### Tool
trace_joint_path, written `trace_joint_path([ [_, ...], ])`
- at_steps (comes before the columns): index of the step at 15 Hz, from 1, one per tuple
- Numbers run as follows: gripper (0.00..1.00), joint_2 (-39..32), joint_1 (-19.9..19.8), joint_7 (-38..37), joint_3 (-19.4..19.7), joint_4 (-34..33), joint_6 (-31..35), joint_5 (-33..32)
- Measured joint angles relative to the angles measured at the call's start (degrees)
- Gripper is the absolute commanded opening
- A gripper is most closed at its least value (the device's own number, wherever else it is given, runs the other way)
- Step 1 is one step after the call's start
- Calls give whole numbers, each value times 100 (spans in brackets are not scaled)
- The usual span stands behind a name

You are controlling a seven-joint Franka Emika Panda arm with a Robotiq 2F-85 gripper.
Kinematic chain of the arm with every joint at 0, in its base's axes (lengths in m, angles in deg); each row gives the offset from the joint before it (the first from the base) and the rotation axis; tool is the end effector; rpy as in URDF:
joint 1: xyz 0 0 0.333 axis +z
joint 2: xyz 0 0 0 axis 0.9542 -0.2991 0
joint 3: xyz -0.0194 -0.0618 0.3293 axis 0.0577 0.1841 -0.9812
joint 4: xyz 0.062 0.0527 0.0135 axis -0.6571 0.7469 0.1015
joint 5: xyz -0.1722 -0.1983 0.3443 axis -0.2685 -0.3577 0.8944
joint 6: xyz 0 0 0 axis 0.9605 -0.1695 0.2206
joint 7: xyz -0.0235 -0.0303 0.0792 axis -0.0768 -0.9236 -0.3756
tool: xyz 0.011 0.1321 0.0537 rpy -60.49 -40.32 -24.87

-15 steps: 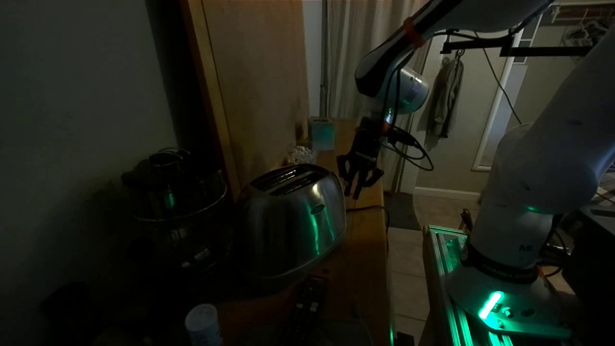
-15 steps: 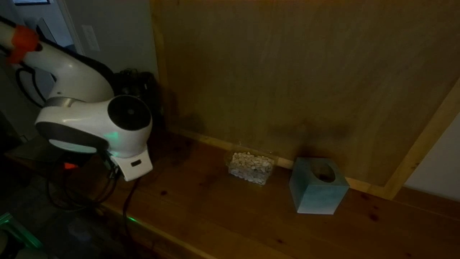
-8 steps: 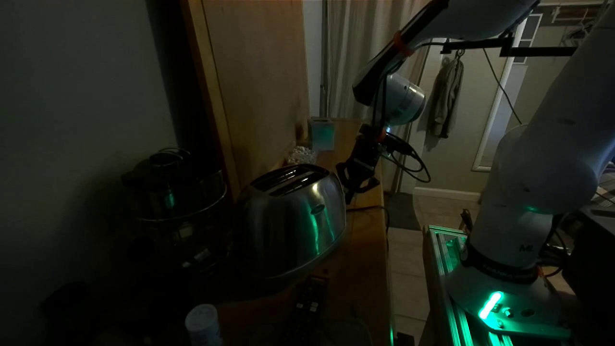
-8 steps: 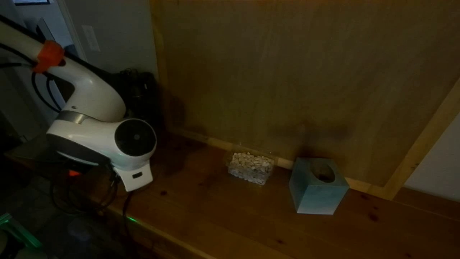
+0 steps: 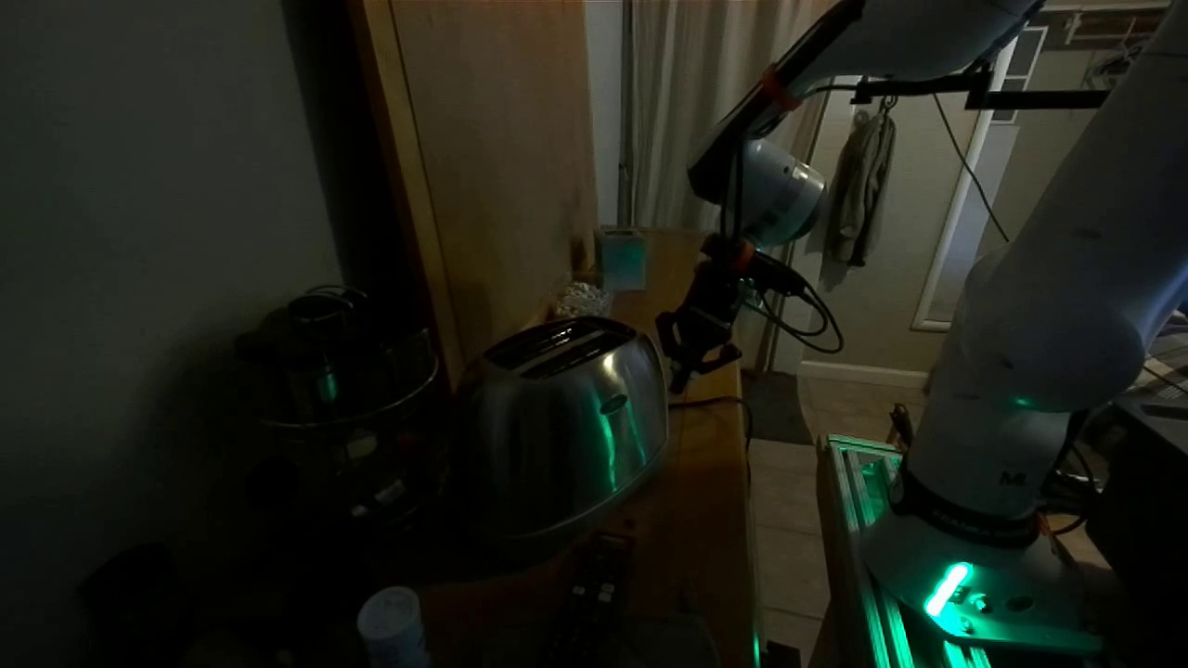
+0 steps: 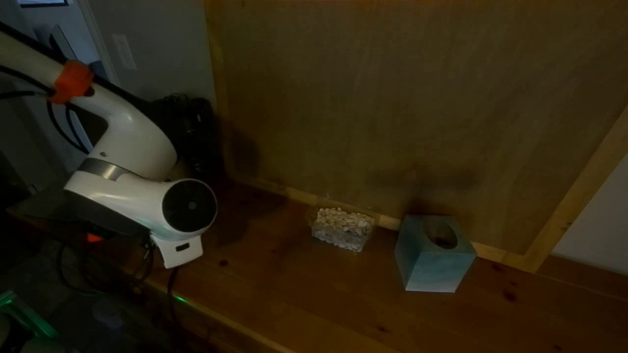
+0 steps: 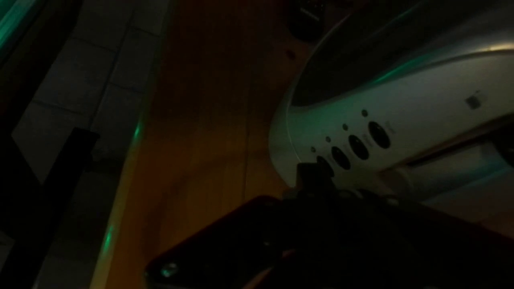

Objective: Press a button on the toaster

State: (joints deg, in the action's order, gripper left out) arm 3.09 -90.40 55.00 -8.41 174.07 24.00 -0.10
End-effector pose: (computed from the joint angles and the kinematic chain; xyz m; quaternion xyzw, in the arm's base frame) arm 0.3074 -0.1632 0.2341 -0.7330 0.5361 0.1490 0.3913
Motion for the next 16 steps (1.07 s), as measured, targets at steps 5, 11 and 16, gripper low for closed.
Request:
trace_joint_path([
  [5,0,-339,-71,4,1,-114,-319,266],
  [11,0,-726,-99,20,0,-298,-582,686],
  [16,0,-931,-154,21,0,-417,-784,854],
])
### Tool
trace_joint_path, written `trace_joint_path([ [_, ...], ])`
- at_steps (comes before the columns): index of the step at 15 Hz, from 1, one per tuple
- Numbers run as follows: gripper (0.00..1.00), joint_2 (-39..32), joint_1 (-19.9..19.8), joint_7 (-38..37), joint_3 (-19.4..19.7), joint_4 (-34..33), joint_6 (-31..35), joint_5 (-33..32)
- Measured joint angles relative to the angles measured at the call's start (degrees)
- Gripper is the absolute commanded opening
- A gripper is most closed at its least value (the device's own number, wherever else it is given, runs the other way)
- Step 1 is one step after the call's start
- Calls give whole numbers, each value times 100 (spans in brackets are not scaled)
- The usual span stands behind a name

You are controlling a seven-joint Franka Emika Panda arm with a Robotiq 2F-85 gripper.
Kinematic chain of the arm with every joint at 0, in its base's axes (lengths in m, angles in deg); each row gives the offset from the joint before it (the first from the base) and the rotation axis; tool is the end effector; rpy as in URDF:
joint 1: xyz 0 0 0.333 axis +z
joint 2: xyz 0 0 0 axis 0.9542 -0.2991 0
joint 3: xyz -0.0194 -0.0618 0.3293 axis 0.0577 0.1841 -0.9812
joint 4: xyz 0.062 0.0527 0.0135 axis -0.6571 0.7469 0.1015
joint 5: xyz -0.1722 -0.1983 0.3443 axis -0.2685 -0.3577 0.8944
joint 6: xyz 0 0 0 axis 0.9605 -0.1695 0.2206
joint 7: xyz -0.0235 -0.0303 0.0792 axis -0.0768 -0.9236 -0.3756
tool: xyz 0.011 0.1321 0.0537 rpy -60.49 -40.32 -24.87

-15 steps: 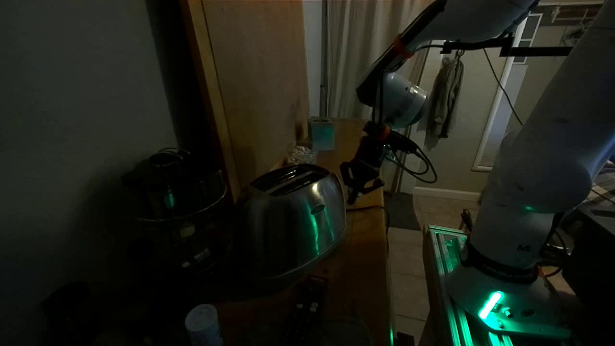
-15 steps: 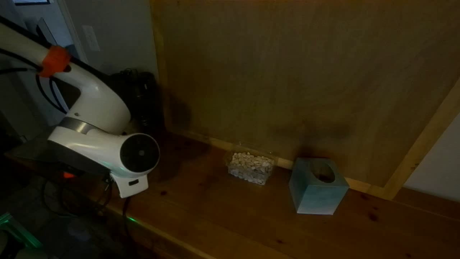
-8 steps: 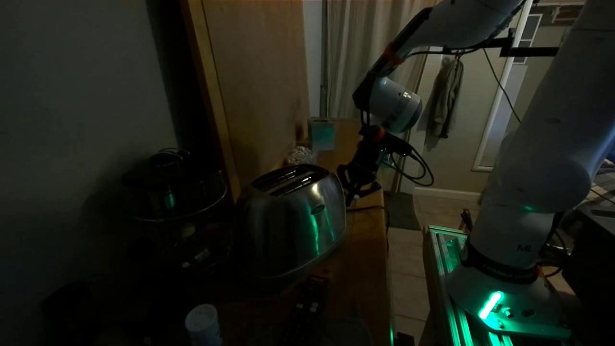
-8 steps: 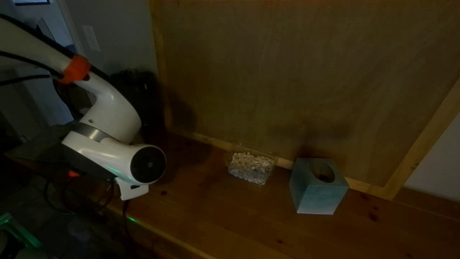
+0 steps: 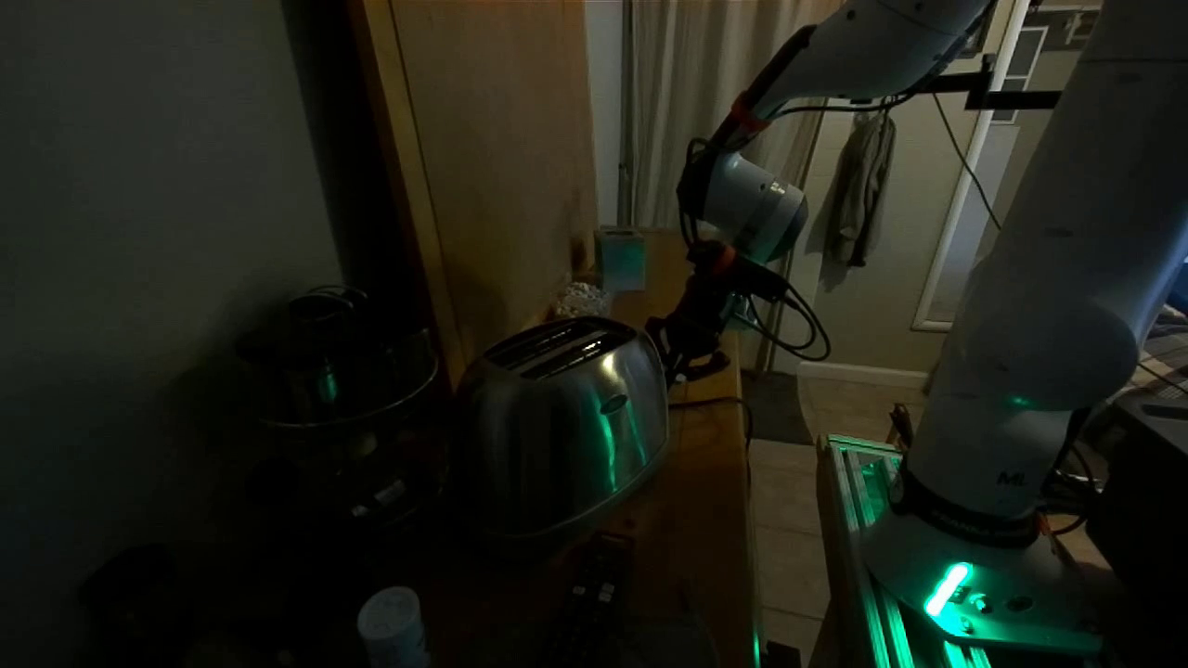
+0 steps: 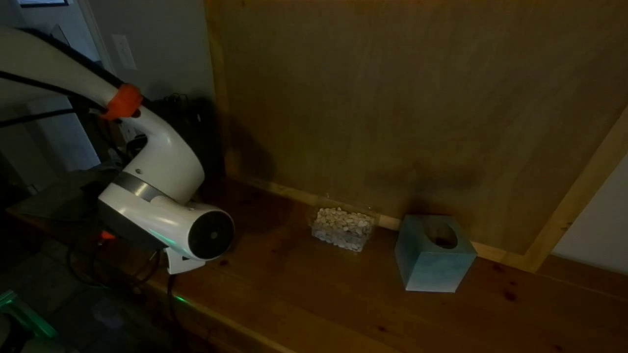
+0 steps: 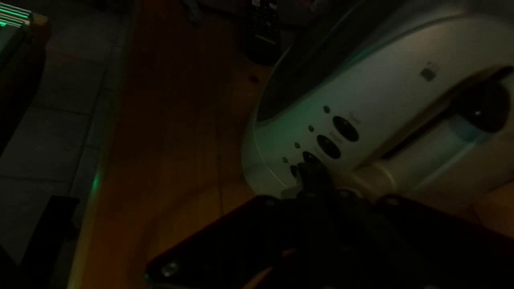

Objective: Press a button on the toaster

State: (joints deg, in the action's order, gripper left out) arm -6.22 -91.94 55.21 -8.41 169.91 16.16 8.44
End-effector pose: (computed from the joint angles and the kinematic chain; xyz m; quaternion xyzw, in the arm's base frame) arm 0.3189 -0.1664 0.2133 -0.6618 0.5643 0.2034 0.4497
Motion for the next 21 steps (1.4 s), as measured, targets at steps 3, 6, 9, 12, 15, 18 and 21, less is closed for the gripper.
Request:
trace_joint_path([
  [3,0,-115,-21,0,0,-57,-127,57],
  [6,0,-237,-43,0,0,-118,-234,62],
  [9,0,-349,-53,0,0,-166,-266,62],
  [12,0,-445,-54,0,-3,-221,-329,66],
  [15,0,-515,-71,0,-2,-266,-448,75],
  [18,0,-572,-90,0,-2,-298,-523,91],
  [21,0,-625,-113,0,-2,-315,-585,124],
])
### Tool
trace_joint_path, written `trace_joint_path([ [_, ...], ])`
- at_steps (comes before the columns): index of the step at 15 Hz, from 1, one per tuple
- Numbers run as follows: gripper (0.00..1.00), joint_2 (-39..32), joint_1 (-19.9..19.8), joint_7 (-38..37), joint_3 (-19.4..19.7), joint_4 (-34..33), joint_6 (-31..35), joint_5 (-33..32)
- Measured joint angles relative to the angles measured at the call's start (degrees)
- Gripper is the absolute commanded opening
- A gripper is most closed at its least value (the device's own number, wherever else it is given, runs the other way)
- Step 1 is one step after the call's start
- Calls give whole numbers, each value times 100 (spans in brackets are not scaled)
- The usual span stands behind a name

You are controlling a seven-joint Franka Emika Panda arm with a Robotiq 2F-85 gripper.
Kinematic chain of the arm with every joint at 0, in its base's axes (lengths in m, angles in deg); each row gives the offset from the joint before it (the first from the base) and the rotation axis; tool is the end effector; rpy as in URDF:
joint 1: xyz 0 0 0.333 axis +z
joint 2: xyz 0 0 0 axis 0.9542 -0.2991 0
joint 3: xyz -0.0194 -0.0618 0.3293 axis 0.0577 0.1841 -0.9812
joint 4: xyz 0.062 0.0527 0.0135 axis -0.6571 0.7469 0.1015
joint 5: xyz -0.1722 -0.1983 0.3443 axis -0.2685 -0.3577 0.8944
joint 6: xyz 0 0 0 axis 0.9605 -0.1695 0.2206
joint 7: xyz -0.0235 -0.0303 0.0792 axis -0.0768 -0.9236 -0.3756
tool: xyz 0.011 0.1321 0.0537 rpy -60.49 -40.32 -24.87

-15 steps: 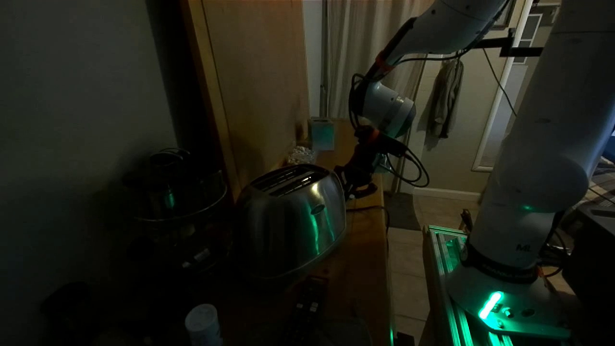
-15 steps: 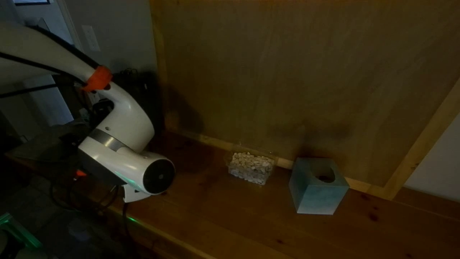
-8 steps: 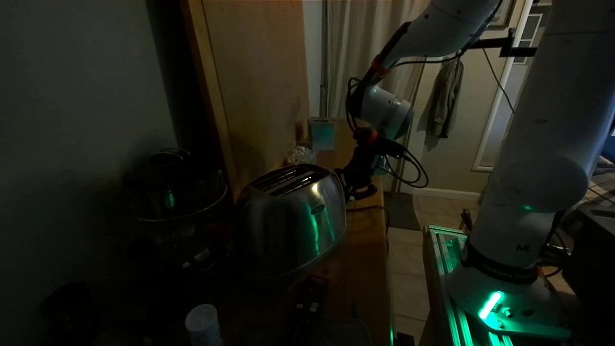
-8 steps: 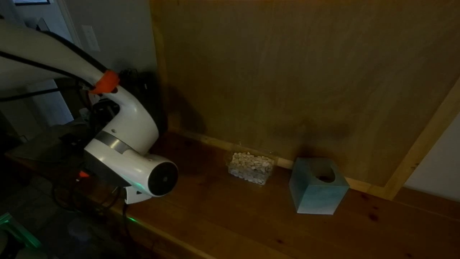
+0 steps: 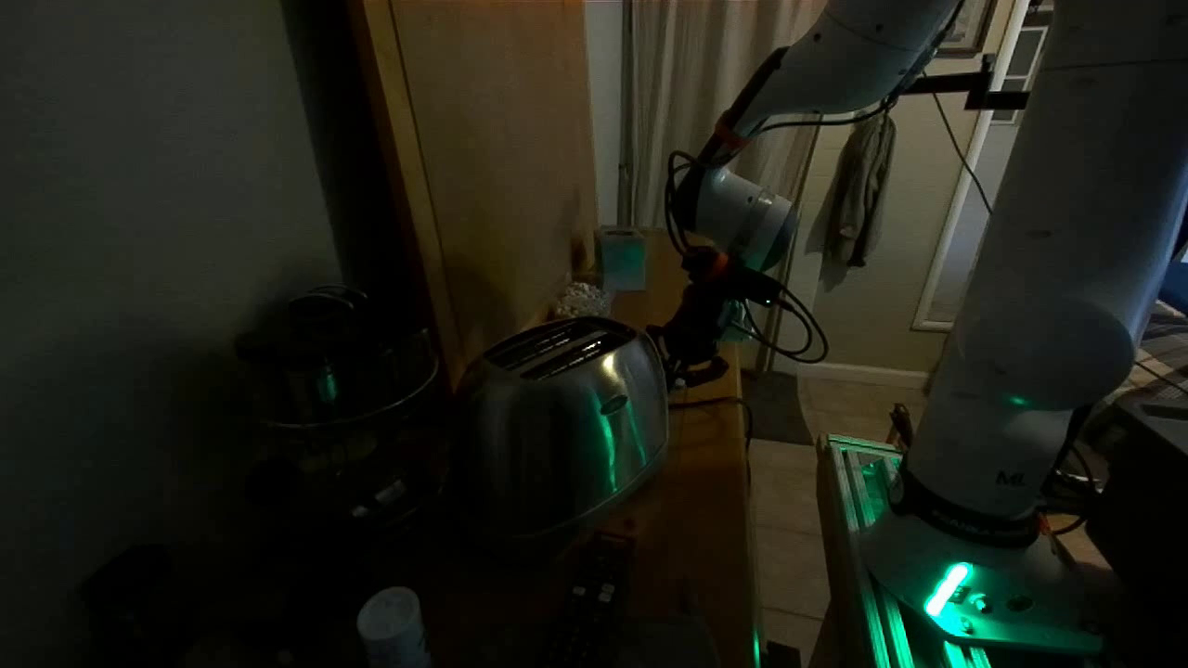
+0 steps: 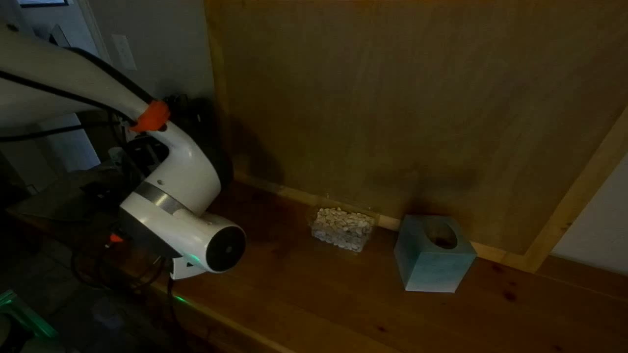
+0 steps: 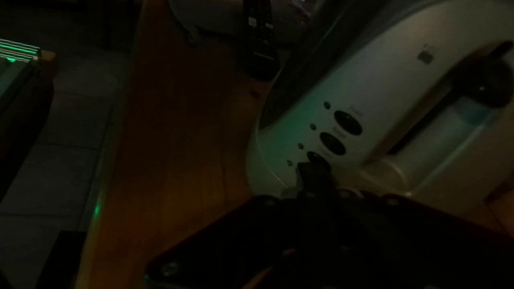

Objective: Press a button on the toaster

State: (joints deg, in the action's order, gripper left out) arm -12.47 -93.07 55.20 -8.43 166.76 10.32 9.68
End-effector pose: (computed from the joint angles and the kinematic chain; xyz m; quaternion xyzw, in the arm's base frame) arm 0.3207 -0.1703 0.1976 -0.6331 0.5646 0.2496 0.4671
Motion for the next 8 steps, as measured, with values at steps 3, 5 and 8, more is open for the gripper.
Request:
trace_joint_path([
  [3,0,-77,-46,0,1,-3,-88,86],
  [5,0,-142,-93,0,6,-3,-159,158],
  [8,0,-232,-149,0,14,-3,-259,254],
])
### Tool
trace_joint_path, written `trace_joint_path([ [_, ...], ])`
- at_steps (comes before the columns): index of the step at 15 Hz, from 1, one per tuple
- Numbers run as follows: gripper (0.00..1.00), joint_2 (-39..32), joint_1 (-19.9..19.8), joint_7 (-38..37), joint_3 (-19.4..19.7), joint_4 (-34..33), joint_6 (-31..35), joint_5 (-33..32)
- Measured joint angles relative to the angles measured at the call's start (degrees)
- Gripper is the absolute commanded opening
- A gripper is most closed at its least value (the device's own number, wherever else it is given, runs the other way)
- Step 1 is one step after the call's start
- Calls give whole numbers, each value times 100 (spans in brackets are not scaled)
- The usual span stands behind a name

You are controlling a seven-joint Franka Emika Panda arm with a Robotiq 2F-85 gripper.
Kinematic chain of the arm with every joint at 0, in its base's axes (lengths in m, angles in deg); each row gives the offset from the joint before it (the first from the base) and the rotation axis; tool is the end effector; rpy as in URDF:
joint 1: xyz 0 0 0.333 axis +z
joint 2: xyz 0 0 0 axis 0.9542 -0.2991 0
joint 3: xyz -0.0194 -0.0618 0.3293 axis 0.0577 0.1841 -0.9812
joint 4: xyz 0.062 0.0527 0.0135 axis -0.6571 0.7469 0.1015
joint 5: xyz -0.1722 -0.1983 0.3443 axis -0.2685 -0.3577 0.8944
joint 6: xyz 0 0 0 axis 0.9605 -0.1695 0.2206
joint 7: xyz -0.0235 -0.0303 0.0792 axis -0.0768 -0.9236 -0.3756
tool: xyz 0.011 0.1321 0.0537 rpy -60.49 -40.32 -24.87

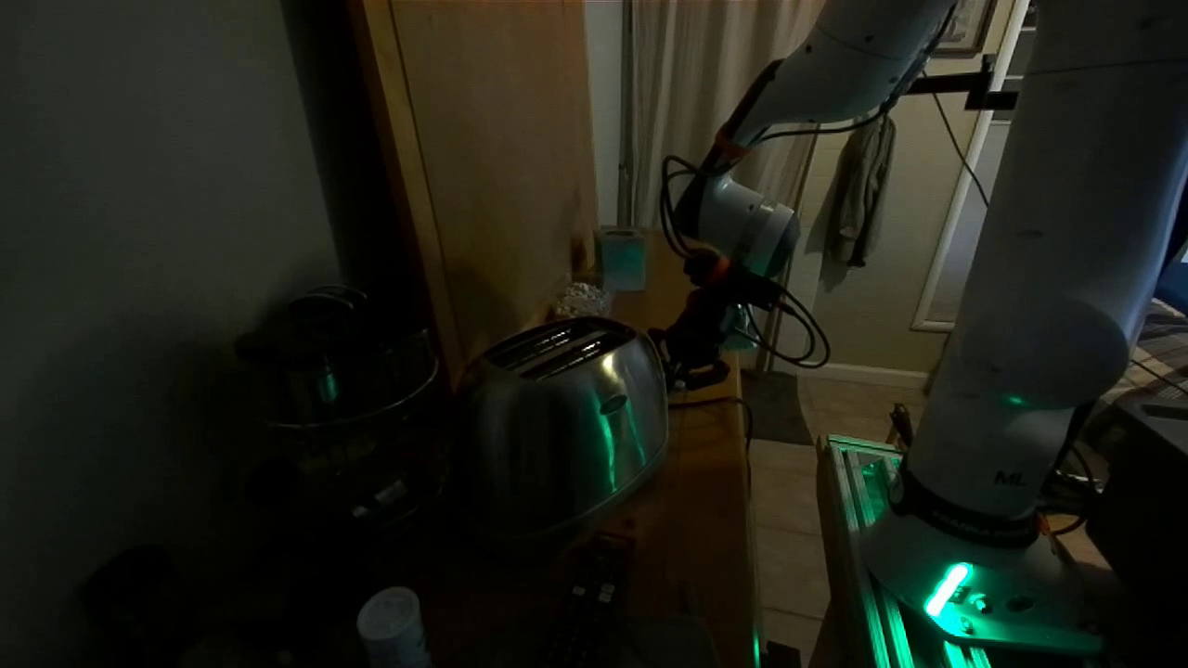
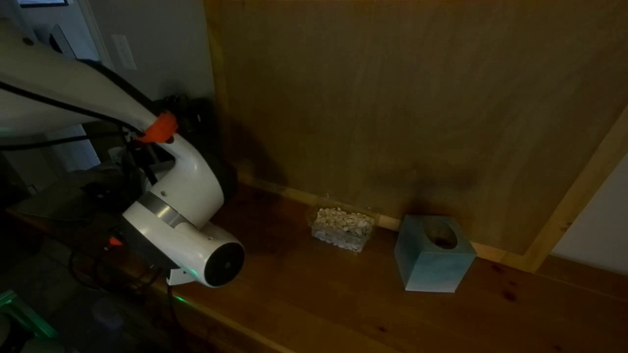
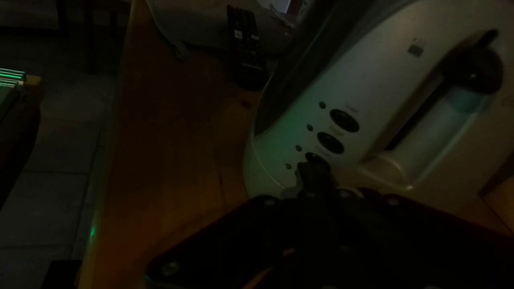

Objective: Press a button on the toaster

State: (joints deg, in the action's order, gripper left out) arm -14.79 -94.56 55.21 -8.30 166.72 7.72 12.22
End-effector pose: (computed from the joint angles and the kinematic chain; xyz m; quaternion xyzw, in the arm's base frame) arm 0.3152 -0.1714 0.1891 -0.5992 0.5759 0.2632 0.4899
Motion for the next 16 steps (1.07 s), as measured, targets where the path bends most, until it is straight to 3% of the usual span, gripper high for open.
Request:
trace_joint_path([
  [16,0,-52,-35,24,3,-33,48,86],
])
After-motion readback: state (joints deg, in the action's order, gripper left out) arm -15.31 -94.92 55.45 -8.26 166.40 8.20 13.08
